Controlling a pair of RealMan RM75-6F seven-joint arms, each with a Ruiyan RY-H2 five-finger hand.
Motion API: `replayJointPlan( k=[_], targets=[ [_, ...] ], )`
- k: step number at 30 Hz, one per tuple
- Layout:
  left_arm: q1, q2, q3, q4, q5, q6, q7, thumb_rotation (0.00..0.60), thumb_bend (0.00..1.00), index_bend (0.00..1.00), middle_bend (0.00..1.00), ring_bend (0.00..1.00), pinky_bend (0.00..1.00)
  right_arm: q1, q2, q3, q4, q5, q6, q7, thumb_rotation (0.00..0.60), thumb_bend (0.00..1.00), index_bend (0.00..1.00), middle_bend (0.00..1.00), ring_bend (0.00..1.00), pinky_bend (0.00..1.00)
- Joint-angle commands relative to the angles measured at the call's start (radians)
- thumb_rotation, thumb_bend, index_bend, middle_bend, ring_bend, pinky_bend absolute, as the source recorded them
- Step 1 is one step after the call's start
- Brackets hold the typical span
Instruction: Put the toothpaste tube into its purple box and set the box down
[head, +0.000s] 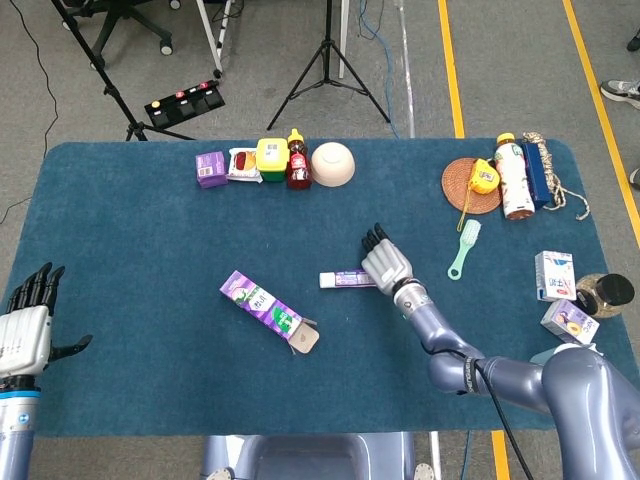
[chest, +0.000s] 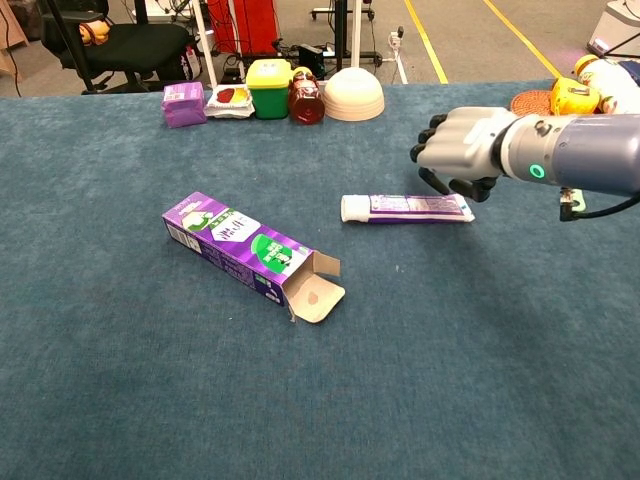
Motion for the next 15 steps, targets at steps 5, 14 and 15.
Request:
replayJointPlan(
  k=[5, 14, 15],
  targets=[
    [-0.002, -0.002, 0.004, -0.001, 0.001, -0.001, 0.006, 0.600, 0.05, 0.00, 0.00, 0.00, 0.08, -0.011, 0.093, -0.002, -0.128, 0.025, 0.055, 0.040, 0.600, 0.57, 0.21, 0.09, 0.04, 0.03],
    [-0.007, -0.007, 0.009, -0.001, -0.002, -0.007, 0.020, 0.600, 0.05, 0.00, 0.00, 0.00, 0.08, -0.071, 0.215, 0.079, -0.282, 0.012, 0.013, 0.323, 0.600, 0.07, 0.15, 0.16, 0.14, 0.10],
    [-0.007, -0.007, 0.010, -0.002, -0.002, -0.008, 0.020, 0.600, 0.05, 0.00, 0.00, 0.00, 0.08, -0.077, 0.213, 0.080, -0.275, -0.003, 0.008, 0.346, 0.600, 0.06, 0.15, 0.17, 0.15, 0.11]
  ],
)
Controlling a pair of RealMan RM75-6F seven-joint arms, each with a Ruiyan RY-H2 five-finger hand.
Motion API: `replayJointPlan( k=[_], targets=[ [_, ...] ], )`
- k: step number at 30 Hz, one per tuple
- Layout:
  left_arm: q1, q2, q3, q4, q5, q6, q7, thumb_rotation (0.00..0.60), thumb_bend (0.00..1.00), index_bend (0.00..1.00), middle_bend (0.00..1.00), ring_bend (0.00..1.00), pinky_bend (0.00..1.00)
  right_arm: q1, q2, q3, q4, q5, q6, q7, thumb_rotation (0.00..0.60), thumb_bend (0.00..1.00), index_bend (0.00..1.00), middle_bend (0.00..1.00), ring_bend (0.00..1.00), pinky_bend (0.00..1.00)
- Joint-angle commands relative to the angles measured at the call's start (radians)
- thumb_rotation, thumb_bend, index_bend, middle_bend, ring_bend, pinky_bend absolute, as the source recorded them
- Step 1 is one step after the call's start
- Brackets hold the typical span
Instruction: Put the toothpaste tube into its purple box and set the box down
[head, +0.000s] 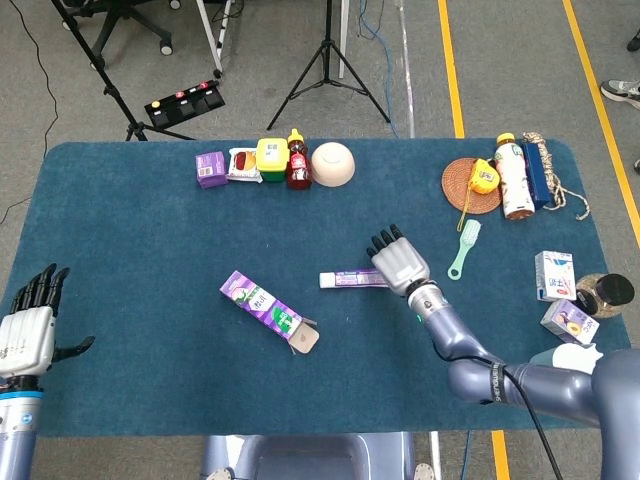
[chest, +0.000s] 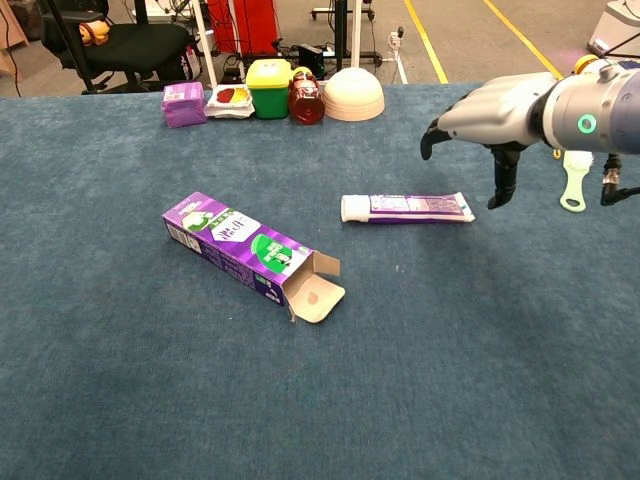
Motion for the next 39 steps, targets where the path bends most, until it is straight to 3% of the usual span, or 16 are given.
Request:
replayJointPlan(
  k=[1, 6, 17, 27, 39],
  targets=[
    [-0.001, 0.000, 0.002, -0.002, 0.001, -0.002, 0.002, 0.600, 0.05, 0.00, 0.00, 0.00, 0.08, -0.044, 0.031, 0.030, -0.012, -0.059, -0.039, 0.150, 0.600, 0.06, 0.15, 0.18, 0.17, 0.12],
    [0.000, 0.001, 0.003, -0.005, 0.000, -0.001, 0.001, 0.600, 0.05, 0.00, 0.00, 0.00, 0.08, -0.070, -0.006, 0.038, 0.057, -0.142, -0.079, 0.284, 0.600, 0.07, 0.17, 0.20, 0.21, 0.17],
    [-0.001, 0.003, -0.001, -0.007, -0.014, 0.001, 0.003, 0.600, 0.05, 0.00, 0.00, 0.00, 0.08, -0.072, -0.121, 0.036, 0.228, -0.269, -0.092, 0.418, 0.600, 0.13, 0.22, 0.27, 0.30, 0.30],
    [-0.002, -0.004, -0.005, -0.006, -0.024, 0.009, 0.017, 0.600, 0.06, 0.00, 0.00, 0.00, 0.08, -0.080, -0.195, 0.030, 0.311, -0.332, -0.086, 0.488, 0.600, 0.20, 0.31, 0.34, 0.36, 0.36],
    [-0.005, -0.008, -0.003, -0.006, -0.031, 0.008, 0.025, 0.600, 0.06, 0.00, 0.00, 0.00, 0.08, -0.076, -0.254, 0.050, 0.389, -0.356, -0.099, 0.546, 0.600, 0.37, 0.35, 0.39, 0.40, 0.42]
  ],
)
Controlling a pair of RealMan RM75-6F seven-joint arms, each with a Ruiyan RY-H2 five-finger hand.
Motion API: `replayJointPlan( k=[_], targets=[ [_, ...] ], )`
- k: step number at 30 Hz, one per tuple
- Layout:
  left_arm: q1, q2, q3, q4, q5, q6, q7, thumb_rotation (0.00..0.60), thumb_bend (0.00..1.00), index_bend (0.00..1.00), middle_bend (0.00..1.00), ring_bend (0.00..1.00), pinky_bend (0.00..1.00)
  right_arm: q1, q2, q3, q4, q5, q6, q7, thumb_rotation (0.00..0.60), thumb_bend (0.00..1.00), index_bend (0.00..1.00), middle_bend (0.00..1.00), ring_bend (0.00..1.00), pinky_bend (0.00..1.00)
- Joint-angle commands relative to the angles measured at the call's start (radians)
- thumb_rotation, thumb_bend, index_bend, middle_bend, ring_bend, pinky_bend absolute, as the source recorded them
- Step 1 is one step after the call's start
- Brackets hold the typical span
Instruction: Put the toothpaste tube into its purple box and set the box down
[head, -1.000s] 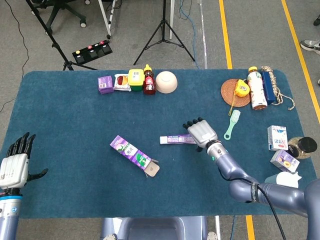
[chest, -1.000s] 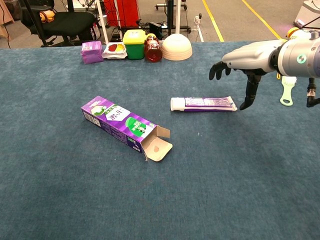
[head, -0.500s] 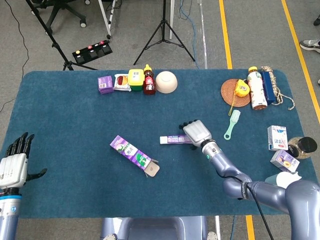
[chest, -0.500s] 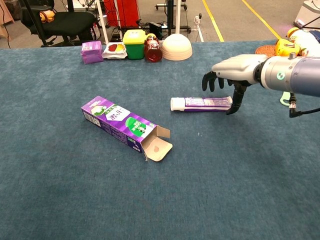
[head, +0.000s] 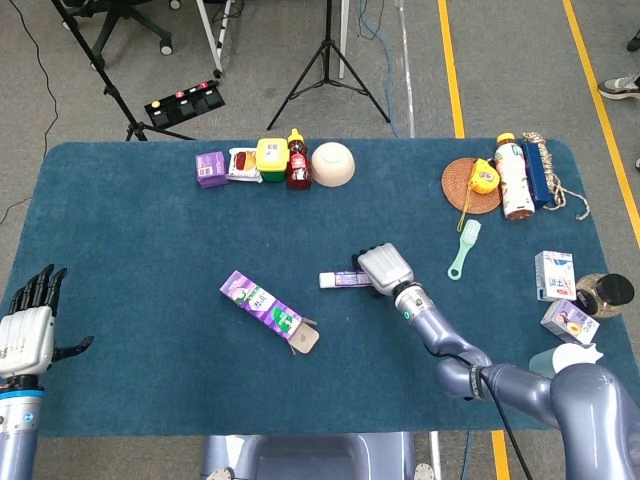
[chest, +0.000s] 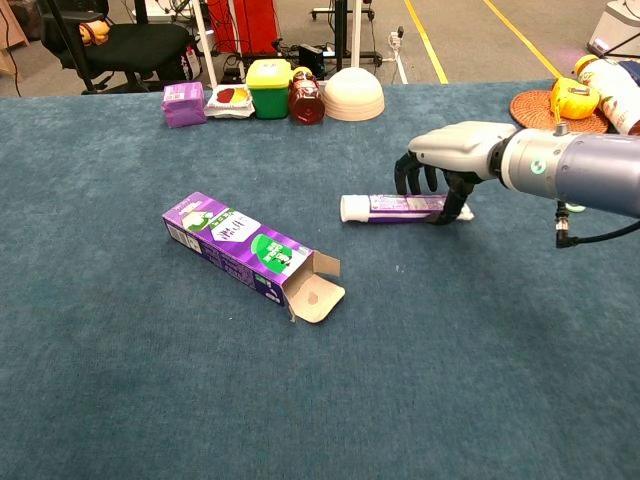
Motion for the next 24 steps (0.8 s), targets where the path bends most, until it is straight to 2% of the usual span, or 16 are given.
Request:
replayJointPlan(
  k=[1, 9, 17, 24],
  targets=[
    [-0.001, 0.000, 0.001, 0.000, 0.000, -0.002, 0.000, 0.600, 0.06, 0.00, 0.00, 0.00, 0.08, 0.001, -0.007, 0.003, 0.012, -0.001, -0.007, 0.009, 0.600, 0.37, 0.36, 0.39, 0.40, 0.43],
    [-0.002, 0.001, 0.003, -0.002, -0.001, -0.003, 0.000, 0.600, 0.06, 0.00, 0.00, 0.00, 0.08, -0.001, -0.008, 0.008, 0.023, -0.012, -0.023, 0.038, 0.600, 0.38, 0.38, 0.42, 0.43, 0.44],
    [-0.003, 0.000, 0.006, -0.003, -0.001, -0.006, 0.000, 0.600, 0.06, 0.00, 0.00, 0.00, 0.08, -0.012, -0.017, 0.007, 0.038, -0.093, -0.011, 0.123, 0.600, 0.45, 0.53, 0.59, 0.56, 0.54],
    [-0.008, -0.001, 0.007, -0.004, -0.004, -0.015, 0.005, 0.600, 0.06, 0.00, 0.00, 0.00, 0.08, -0.031, 0.013, 0.009, 0.003, -0.160, 0.025, 0.195, 0.600, 0.49, 0.55, 0.61, 0.57, 0.56]
  ],
)
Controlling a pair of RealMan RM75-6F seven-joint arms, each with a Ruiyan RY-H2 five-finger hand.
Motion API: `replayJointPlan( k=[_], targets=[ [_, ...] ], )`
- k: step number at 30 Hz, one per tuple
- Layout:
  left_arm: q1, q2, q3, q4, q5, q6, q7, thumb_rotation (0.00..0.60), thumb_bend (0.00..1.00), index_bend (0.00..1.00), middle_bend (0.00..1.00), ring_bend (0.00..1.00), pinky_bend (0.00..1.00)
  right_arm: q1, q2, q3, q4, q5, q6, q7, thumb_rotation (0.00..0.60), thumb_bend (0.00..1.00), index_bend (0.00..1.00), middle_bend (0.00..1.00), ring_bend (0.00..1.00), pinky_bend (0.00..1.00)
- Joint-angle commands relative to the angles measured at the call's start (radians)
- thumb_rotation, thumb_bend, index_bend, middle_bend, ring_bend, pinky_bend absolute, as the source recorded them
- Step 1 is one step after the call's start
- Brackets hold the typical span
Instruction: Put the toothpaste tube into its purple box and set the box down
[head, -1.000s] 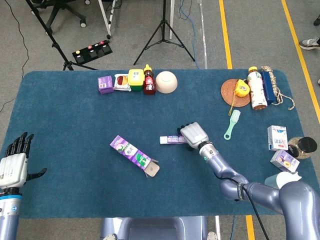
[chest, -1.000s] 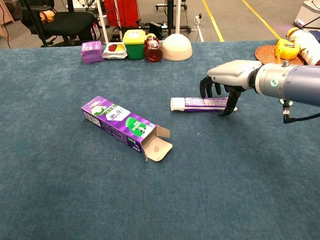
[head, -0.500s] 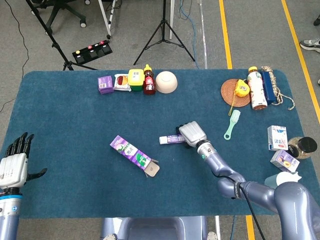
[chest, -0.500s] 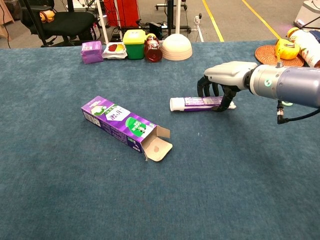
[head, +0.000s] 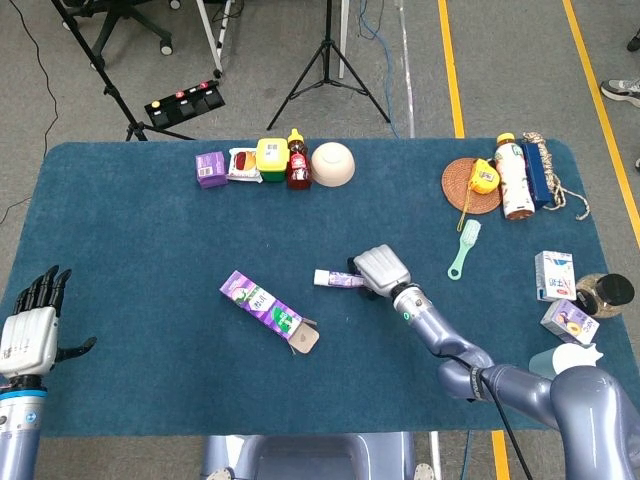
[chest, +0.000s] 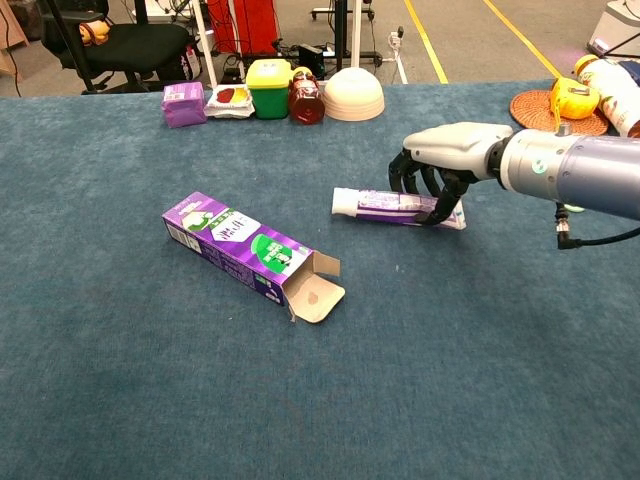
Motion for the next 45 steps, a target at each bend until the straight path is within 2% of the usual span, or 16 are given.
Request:
replayJointPlan(
  k=[1, 8, 15, 19, 22, 26, 30, 33, 39, 45],
  targets=[
    [-0.004, -0.001, 0.001, -0.001, 0.000, -0.007, 0.003, 0.600, 0.06, 0.00, 0.00, 0.00, 0.08, -0.013, 0.023, 0.002, -0.028, -0.027, 0.025, 0.027, 0.600, 0.50, 0.55, 0.61, 0.57, 0.56],
    [-0.032, -0.005, 0.004, 0.014, 0.046, -0.026, 0.014, 0.600, 0.06, 0.00, 0.00, 0.00, 0.08, -0.052, 0.114, 0.005, -0.130, -0.069, 0.087, 0.060, 0.600, 0.50, 0.55, 0.61, 0.57, 0.57],
    [-0.108, 0.009, -0.003, 0.083, 0.141, -0.093, 0.002, 0.600, 0.06, 0.00, 0.00, 0.00, 0.08, -0.091, 0.194, 0.011, -0.229, -0.051, 0.143, 0.006, 0.600, 0.50, 0.56, 0.61, 0.58, 0.58],
    [-0.178, 0.023, -0.006, 0.132, 0.187, -0.186, -0.038, 0.600, 0.06, 0.00, 0.00, 0.00, 0.08, -0.114, 0.233, 0.017, -0.294, -0.012, 0.182, -0.063, 0.600, 0.50, 0.56, 0.62, 0.58, 0.59],
    [-0.273, 0.025, -0.003, 0.186, 0.272, -0.292, -0.074, 0.600, 0.06, 0.00, 0.00, 0.00, 0.08, -0.134, 0.263, 0.024, -0.344, 0.024, 0.224, -0.122, 0.600, 0.51, 0.56, 0.63, 0.59, 0.61],
    [-0.337, 0.013, 0.001, 0.239, 0.340, -0.345, -0.136, 0.600, 0.06, 0.00, 0.00, 0.00, 0.08, -0.146, 0.284, 0.027, -0.392, 0.059, 0.248, -0.176, 0.600, 0.52, 0.57, 0.63, 0.60, 0.63],
    [-0.432, -0.039, 0.005, 0.327, 0.437, -0.387, -0.205, 0.600, 0.06, 0.00, 0.00, 0.00, 0.08, -0.160, 0.309, 0.028, -0.439, 0.095, 0.275, -0.232, 0.600, 0.53, 0.57, 0.63, 0.60, 0.63],
    [-0.517, -0.097, 0.022, 0.398, 0.510, -0.441, -0.205, 0.600, 0.06, 0.00, 0.00, 0.00, 0.08, -0.173, 0.325, 0.026, -0.460, 0.115, 0.296, -0.262, 0.600, 0.53, 0.57, 0.63, 0.60, 0.63],
    [-0.620, -0.182, 0.057, 0.474, 0.529, -0.579, -0.154, 0.600, 0.06, 0.00, 0.00, 0.00, 0.08, -0.190, 0.351, 0.022, -0.477, 0.132, 0.305, -0.271, 0.600, 0.52, 0.57, 0.63, 0.60, 0.63],
    [-0.691, -0.287, 0.092, 0.592, 0.582, -0.588, -0.192, 0.600, 0.06, 0.00, 0.00, 0.00, 0.08, -0.200, 0.366, 0.015, -0.491, 0.128, 0.311, -0.280, 0.600, 0.53, 0.57, 0.63, 0.60, 0.63]
  ],
)
